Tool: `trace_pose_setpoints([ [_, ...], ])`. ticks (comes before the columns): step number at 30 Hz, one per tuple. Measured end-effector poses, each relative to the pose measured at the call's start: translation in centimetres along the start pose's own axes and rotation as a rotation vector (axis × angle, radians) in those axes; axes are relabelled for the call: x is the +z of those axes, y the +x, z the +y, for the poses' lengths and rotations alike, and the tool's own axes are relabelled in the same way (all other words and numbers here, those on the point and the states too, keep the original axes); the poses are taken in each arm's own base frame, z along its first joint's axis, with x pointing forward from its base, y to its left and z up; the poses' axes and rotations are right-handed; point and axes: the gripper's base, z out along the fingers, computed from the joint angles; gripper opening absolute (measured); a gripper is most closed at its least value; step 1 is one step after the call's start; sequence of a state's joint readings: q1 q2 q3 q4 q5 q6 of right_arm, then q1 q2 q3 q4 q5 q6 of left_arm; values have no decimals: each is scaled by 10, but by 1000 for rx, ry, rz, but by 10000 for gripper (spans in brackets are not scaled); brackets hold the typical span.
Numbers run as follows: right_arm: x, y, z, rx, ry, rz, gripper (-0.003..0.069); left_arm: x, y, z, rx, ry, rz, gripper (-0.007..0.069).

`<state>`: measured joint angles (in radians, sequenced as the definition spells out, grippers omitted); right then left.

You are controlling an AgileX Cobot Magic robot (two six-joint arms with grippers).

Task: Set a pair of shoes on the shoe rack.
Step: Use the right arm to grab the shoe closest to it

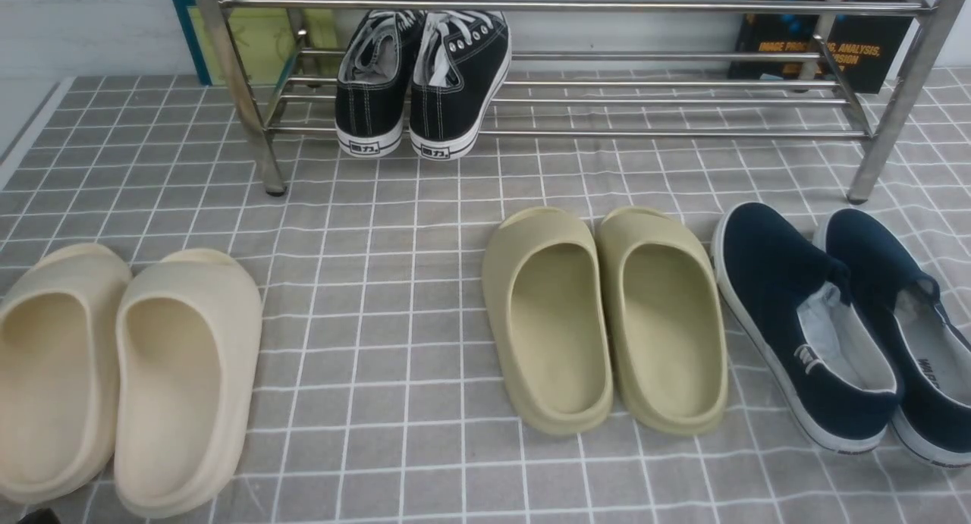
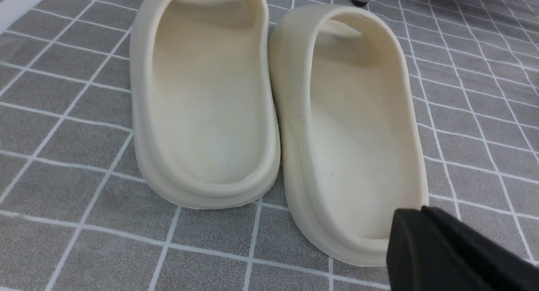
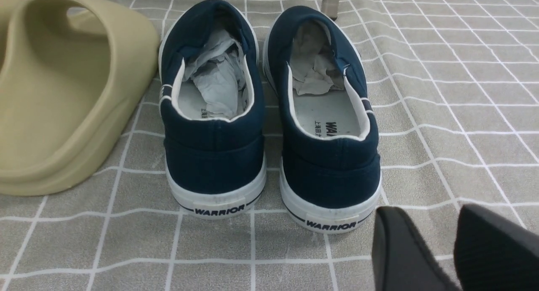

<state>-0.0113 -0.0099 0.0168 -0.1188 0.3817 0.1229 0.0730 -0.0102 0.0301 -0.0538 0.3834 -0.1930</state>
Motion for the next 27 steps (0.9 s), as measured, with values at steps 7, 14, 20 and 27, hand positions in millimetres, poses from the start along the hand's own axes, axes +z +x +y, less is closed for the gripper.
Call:
trace_pose_setpoints([
  [7,0,0,0,-2,1,0,239,0,0,0,0,0,0,17],
  [14,0,0,0,-2,1,0,239,0,0,0,0,0,0,17],
  [20,0,0,0,-2,1,0,239,0,0,0,0,0,0,17],
  [27,0,0,0,-2,1,0,239,0,0,0,0,0,0,17],
])
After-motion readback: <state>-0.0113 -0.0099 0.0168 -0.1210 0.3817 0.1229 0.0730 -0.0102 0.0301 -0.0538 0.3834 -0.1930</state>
